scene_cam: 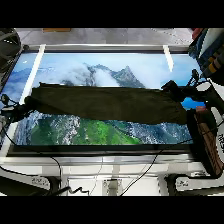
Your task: Fold the clothes and pants, and hang the long-sleeved shirts on hangers.
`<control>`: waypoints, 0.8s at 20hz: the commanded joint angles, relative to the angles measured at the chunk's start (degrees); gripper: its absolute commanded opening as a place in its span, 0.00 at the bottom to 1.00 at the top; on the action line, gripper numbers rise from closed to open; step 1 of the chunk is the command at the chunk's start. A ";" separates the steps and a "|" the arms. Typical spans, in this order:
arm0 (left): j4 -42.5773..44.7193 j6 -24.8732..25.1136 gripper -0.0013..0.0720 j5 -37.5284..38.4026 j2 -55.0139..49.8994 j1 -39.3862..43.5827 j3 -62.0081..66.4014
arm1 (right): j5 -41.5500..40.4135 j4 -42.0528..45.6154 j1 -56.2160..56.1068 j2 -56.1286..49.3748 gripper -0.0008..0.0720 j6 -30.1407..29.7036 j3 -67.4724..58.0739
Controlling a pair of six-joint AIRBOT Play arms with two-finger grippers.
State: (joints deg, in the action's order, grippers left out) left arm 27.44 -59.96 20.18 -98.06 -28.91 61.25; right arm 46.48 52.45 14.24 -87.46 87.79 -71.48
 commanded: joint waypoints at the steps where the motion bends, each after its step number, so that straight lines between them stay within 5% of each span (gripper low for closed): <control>1: -0.07 0.87 0.04 -3.19 0.39 1.29 0.83 | 1.57 -0.17 -0.02 -0.04 0.88 -0.74 -0.07; 3: 2.23 0.92 0.04 -3.06 2.12 1.46 1.64 | 4.37 -0.20 -0.35 -0.02 0.54 -5.68 -0.22; 9: 16.26 0.92 0.04 -1.11 13.90 1.70 6.19 | 2.47 -0.17 -6.71 -0.02 0.05 -9.07 -7.08; 16: 16.28 5.20 0.04 9.49 25.90 4.96 6.19 | -25.24 -0.07 -27.28 -1.05 0.05 -7.10 -11.04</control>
State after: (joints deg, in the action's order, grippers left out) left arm 43.03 -56.97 24.21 -76.58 -25.32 67.24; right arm 34.22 52.25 -4.84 -87.83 79.07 -81.52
